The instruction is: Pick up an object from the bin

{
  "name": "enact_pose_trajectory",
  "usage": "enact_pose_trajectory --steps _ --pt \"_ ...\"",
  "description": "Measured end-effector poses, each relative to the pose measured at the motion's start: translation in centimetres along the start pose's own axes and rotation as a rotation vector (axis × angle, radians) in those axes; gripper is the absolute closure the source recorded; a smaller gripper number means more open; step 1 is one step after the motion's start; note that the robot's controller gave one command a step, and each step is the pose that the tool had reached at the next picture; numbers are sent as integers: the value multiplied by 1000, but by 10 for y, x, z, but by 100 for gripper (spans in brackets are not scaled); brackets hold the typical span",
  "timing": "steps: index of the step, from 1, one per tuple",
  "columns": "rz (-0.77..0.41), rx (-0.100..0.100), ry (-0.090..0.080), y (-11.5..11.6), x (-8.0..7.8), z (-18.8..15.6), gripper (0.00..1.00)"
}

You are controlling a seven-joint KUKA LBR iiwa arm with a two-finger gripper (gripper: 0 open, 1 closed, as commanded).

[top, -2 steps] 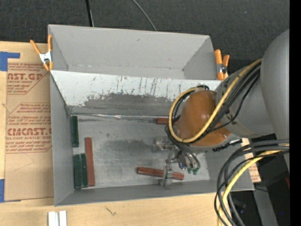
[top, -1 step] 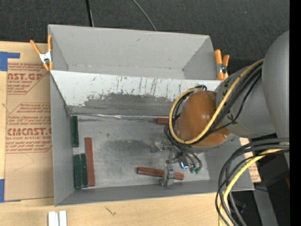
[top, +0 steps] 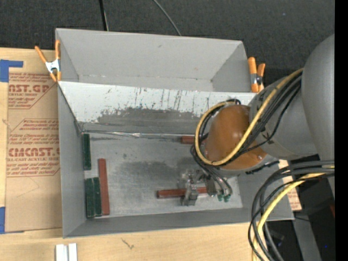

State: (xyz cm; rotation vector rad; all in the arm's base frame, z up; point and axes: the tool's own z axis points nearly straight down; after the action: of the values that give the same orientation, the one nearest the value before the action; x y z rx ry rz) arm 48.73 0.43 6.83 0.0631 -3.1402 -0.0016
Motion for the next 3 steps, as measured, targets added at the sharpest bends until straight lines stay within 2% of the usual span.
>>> enact_pose_trajectory --steps 2,3 --pt "12 0 6 0 2 -6 100" --pt "10 0 3 0 1 -21 100"
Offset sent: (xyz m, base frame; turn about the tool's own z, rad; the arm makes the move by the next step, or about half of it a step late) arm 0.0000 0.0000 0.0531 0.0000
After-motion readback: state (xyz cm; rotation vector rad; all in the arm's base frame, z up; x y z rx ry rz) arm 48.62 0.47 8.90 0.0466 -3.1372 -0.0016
